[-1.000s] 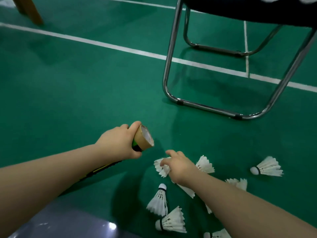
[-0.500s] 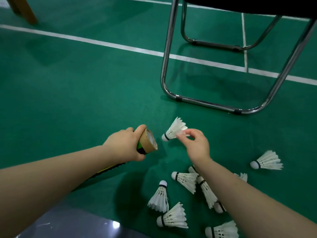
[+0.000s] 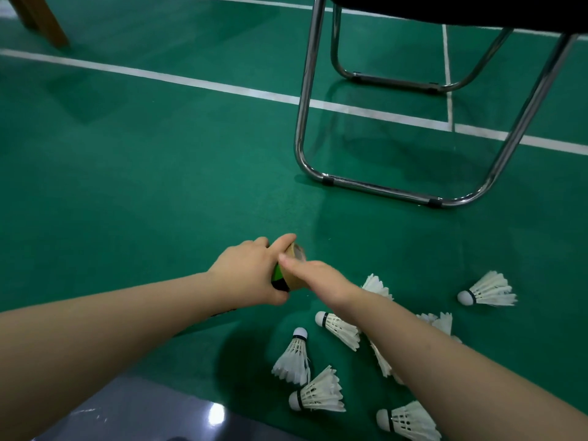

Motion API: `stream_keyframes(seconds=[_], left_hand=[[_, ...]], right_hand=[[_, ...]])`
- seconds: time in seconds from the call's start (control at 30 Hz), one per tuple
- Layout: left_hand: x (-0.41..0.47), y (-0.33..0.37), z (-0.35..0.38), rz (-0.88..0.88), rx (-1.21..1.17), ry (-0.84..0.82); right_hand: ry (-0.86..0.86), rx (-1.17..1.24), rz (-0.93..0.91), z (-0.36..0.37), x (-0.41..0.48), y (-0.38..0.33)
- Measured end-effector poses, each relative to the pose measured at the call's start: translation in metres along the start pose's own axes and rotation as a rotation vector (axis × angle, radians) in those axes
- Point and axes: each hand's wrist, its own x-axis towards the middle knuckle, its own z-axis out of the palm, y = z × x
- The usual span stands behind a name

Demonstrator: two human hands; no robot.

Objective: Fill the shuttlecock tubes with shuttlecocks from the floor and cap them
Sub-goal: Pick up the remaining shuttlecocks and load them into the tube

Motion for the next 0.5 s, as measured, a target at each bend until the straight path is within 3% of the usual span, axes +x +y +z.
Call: stream_keyframes(seconds=[0.07,0.13,0.2,0.27,0.33,0.43,0.5], left_hand=[[0.0,0.009,0.003,0.054,0.032,-0.018],[0.002,0.016,0.004,0.085,0.046,-0.03],[0.007,0.019,0.003,0.073,0.023,-0.003],[0.013,0.021,0.001,0.052,0.005,0.02],[0.016,0.025,0.002,0.045,-0.001,0.014],[0.014,0.033,0.006,0.061,0.001,-0.011],[0.014,0.036,0.008,0.07,0.01,-0.022]], right_hand=[[-0.136,-0.037,0.015,-0.001,-0.001,0.002],[-0.136,-0.025,0.003,-0.003,-0.001,0.004],[0.153,0.151,-0.056,-0.011,-0.001,0.002],[0.604,0.227,-0.123,-0.033,-0.003,0.006],[0.853,-0.09,-0.057,-0.059,-0.006,0.019],[0.735,-0.662,0.28,-0.088,-0.012,0.055],[0.677,-0.761,0.369,-0.096,-0.017,0.074]])
